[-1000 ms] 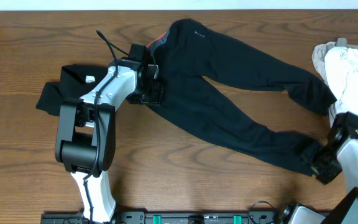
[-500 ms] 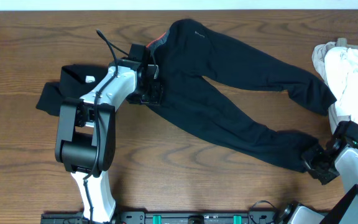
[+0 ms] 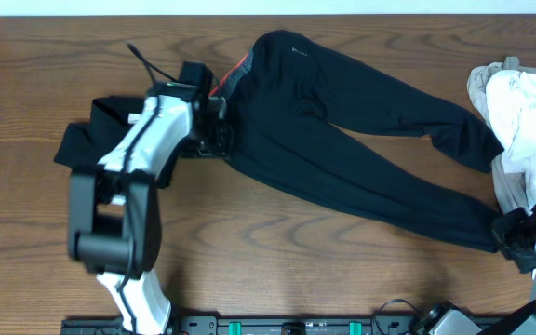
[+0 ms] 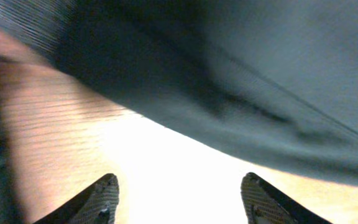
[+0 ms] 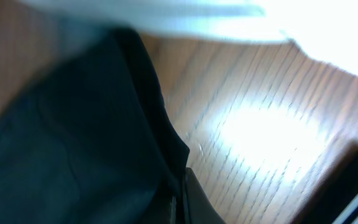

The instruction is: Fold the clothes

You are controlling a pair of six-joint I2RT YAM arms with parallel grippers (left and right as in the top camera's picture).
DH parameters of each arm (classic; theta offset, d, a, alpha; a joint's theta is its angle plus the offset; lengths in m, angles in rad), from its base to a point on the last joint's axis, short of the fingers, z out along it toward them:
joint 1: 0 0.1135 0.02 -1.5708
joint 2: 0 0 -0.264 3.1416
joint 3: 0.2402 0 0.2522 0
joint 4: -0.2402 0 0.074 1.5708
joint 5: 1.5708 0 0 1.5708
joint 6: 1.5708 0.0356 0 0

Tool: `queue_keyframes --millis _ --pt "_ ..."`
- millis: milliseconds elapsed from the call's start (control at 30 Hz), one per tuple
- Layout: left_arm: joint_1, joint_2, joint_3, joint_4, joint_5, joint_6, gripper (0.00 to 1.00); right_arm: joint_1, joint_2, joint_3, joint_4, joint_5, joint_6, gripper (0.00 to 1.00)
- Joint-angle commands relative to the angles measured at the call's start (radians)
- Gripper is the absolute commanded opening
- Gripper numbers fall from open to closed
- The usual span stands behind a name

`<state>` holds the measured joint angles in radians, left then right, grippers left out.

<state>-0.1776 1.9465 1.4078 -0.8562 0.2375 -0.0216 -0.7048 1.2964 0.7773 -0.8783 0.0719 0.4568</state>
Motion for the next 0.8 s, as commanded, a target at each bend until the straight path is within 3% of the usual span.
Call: queue_keyframes --millis 0,667,700,767 --pt "0.020 -0.102 0.040 -0.012 0.003 0.014 0.71 -0.022 -0.014 0.030 -0.008 0.044 -0.016 0.01" --pt "0.026 0.105 -0.031 0.190 -0.002 0.033 0.75 -0.022 -0.014 0.030 -0.004 0.039 -0.016 0.01" --pt "0.026 0.117 -0.031 0.201 -0.002 0.033 0.74 -0.022 -0.014 0.030 -0.003 0.035 -0.016 0.01" --pt "0.026 0.128 -0.031 0.212 -0.003 0.032 0.59 -0.022 -0.014 0.030 -0.004 0.032 -0.016 0.01"
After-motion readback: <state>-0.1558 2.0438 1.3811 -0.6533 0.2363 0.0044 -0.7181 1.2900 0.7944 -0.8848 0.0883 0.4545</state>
